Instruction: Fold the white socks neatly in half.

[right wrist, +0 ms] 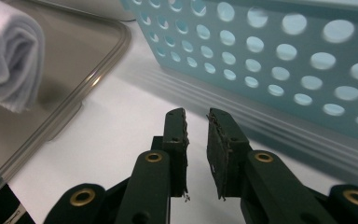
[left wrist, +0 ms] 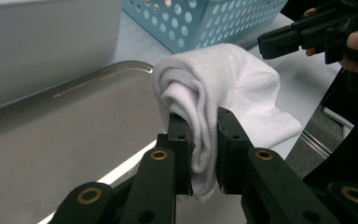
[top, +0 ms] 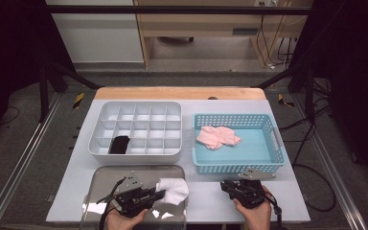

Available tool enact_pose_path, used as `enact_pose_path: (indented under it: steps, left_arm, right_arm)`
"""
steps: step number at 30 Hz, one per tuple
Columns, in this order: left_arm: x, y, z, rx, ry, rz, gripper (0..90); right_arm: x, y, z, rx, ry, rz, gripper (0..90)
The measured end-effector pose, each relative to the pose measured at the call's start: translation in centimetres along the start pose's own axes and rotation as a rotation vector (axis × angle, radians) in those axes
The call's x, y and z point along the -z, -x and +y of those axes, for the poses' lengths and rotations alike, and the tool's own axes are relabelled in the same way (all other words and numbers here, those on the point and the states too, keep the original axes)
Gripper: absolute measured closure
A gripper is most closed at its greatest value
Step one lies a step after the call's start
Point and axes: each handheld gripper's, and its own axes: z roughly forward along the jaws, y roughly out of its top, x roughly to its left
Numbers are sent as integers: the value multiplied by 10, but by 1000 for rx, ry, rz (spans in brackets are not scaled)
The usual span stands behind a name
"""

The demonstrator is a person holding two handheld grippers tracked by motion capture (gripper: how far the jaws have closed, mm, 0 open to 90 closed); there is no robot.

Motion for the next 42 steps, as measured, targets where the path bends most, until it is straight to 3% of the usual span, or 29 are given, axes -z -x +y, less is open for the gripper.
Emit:
enact_pose_path:
  steps: [16,34,42]
  left_arm:
    - [25,-11,19,-62,67,103,775]
    - [42,-28,42,-74,138,193,775]
    - [49,-41,52,-51,172,229,774]
  right_arm:
    - [1,2,0,-4,4,-12,772]
    - [3,0,0,-5,19,-34,731]
    - [7,3,1,-5,46,-58,673]
